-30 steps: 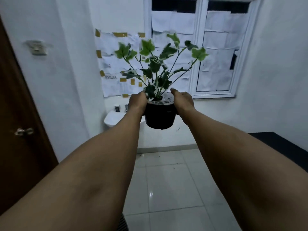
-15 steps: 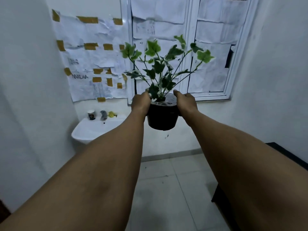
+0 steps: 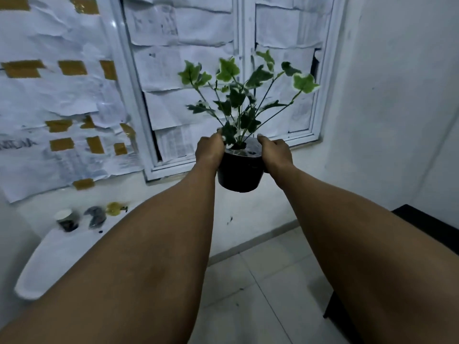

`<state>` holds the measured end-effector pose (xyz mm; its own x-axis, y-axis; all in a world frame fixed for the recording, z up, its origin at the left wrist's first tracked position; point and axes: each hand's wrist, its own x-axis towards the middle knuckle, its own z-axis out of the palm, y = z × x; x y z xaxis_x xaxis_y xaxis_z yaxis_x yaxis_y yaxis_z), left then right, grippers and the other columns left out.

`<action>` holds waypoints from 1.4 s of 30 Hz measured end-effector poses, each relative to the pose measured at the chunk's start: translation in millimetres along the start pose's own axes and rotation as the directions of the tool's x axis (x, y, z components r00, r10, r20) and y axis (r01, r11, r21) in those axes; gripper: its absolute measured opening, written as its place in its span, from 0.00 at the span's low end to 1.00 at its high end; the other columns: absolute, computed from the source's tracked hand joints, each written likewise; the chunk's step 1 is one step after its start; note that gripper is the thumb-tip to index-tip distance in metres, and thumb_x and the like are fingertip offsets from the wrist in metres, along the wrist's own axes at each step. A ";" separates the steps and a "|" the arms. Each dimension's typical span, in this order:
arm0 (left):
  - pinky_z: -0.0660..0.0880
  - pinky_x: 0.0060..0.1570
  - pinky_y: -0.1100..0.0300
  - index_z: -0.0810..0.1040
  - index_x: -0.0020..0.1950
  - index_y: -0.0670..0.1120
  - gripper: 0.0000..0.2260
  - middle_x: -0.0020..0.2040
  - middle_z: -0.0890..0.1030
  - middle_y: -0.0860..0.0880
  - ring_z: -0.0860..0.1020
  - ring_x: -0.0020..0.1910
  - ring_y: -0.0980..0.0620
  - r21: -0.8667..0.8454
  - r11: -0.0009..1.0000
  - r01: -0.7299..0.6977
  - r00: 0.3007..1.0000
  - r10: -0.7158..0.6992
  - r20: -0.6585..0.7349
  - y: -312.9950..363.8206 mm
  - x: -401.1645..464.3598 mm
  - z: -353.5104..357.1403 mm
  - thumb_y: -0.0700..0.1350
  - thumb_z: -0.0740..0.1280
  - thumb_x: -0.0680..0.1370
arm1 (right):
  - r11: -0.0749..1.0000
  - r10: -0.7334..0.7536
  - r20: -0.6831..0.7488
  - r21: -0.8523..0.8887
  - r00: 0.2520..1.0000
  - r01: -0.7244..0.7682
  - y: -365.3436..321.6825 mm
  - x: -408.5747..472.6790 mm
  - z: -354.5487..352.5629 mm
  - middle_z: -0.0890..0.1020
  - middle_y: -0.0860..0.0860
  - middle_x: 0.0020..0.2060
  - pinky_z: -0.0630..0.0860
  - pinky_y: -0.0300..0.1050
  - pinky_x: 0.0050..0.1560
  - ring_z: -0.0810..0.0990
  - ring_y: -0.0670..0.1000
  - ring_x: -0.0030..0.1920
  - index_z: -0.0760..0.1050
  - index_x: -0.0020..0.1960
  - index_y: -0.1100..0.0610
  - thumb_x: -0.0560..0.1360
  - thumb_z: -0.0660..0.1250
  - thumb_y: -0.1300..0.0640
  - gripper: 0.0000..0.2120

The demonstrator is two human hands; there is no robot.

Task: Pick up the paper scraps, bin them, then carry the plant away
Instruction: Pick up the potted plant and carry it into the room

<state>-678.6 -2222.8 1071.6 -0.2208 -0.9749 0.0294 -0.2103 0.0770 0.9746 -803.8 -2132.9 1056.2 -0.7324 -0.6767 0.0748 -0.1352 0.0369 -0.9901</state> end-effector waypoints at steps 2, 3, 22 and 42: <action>0.76 0.55 0.48 0.76 0.63 0.41 0.29 0.59 0.79 0.40 0.78 0.56 0.39 0.011 1.000 0.001 0.998 -0.002 0.057 3.6 41.0 22.9 0.53 0.55 0.68 | 1.000 0.023 -0.061 0.005 0.998 -0.022 7.3 40.1 5.6 0.80 0.56 0.54 0.78 0.59 0.58 0.79 0.60 0.54 0.74 0.57 0.57 0.68 0.63 0.35 0.30; 0.77 0.57 0.47 0.76 0.63 0.40 0.30 0.59 0.79 0.40 0.78 0.56 0.39 0.008 1.000 0.008 0.997 -0.009 0.077 3.5 51.9 30.0 0.53 0.55 0.66 | 0.999 0.035 -0.070 0.004 0.997 -0.035 11.1 52.0 5.8 0.80 0.56 0.55 0.78 0.59 0.59 0.79 0.60 0.55 0.73 0.57 0.57 0.68 0.64 0.35 0.29; 0.78 0.54 0.49 0.78 0.60 0.44 0.24 0.54 0.81 0.43 0.80 0.52 0.42 -0.045 0.999 -0.007 0.942 0.022 0.335 28.8 380.2 343.4 0.54 0.57 0.70 | 0.991 0.055 -0.341 -0.096 0.938 -0.093 74.6 458.8 -61.3 0.80 0.55 0.51 0.78 0.58 0.58 0.80 0.59 0.52 0.75 0.50 0.56 0.71 0.63 0.39 0.20; 0.75 0.46 0.52 0.81 0.49 0.42 0.16 0.47 0.82 0.41 0.79 0.45 0.42 0.113 0.992 0.057 0.591 -0.125 0.797 -125.2 550.9 668.3 0.38 0.53 0.76 | 0.914 0.276 -0.686 -0.029 0.674 -0.404 325.6 670.9 -137.0 0.78 0.57 0.59 0.72 0.46 0.52 0.77 0.57 0.58 0.69 0.66 0.59 0.79 0.63 0.50 0.19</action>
<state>-1410.4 -2629.8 817.3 -0.8633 -0.4193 -0.2811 -0.3287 0.0444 0.9434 -1430.6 -2474.2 800.1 -0.9882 0.0584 -0.1417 0.1530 0.3281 -0.9322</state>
